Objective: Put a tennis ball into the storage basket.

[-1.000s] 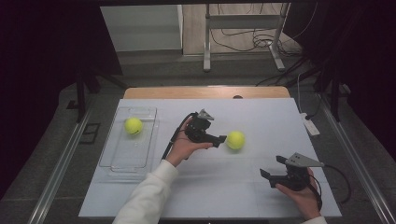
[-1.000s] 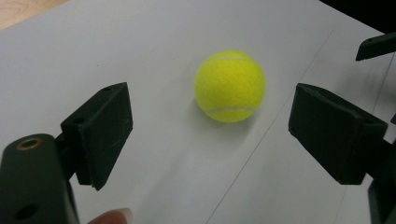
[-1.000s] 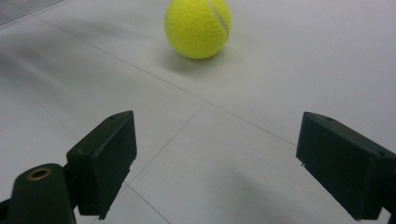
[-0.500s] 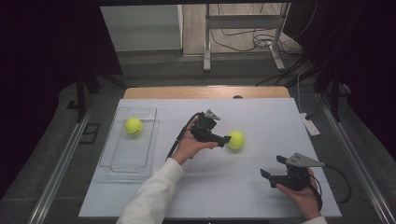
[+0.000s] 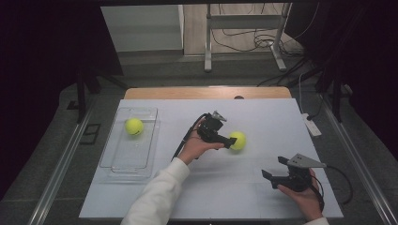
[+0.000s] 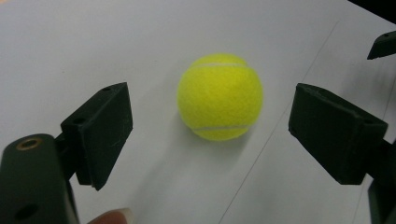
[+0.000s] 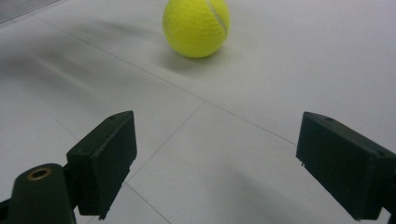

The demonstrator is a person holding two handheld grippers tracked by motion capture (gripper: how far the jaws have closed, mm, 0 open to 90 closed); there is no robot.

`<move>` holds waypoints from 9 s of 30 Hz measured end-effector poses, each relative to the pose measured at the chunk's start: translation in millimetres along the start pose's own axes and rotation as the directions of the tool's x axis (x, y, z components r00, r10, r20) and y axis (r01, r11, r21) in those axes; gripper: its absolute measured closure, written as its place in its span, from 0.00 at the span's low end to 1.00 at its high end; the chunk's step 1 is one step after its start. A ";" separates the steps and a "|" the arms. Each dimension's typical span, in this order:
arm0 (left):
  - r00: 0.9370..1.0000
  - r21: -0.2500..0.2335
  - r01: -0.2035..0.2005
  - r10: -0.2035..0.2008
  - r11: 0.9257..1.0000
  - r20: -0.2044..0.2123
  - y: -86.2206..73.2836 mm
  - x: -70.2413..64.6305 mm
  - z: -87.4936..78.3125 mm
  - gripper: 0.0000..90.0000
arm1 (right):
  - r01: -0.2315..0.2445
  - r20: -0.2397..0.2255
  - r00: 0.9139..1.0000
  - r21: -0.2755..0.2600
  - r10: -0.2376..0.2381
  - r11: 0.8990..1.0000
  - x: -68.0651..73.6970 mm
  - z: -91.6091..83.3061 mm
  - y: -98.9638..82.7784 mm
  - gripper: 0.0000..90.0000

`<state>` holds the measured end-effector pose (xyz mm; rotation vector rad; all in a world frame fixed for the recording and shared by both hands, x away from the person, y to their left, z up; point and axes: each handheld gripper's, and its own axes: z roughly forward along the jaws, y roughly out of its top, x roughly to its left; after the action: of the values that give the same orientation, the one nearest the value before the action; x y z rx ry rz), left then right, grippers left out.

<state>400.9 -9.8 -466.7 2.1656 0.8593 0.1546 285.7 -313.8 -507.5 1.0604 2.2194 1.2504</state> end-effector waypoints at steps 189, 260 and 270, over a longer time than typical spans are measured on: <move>0.999 -0.119 -0.020 0.017 0.993 -0.029 -1.2 -4.2 -49.5 0.30 | 0.013 0.013 1.000 0.013 -0.014 1.000 -0.2 1.0 -1.4 0.15; 0.995 -0.231 -0.007 -0.018 0.973 -0.103 -25.1 13.6 -112.3 0.30 | 0.010 0.020 1.000 0.011 -0.011 1.000 0.5 0.8 -0.8 0.15; 0.992 -0.241 0.008 -0.038 0.970 -0.120 -36.2 21.4 -122.0 0.30 | 0.012 0.024 1.000 0.017 -0.012 1.000 1.8 1.3 -0.6 0.15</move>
<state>353.0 97.0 -412.4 1.9340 0.8867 0.3663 285.1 -311.9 -508.7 1.0614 2.2182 1.2095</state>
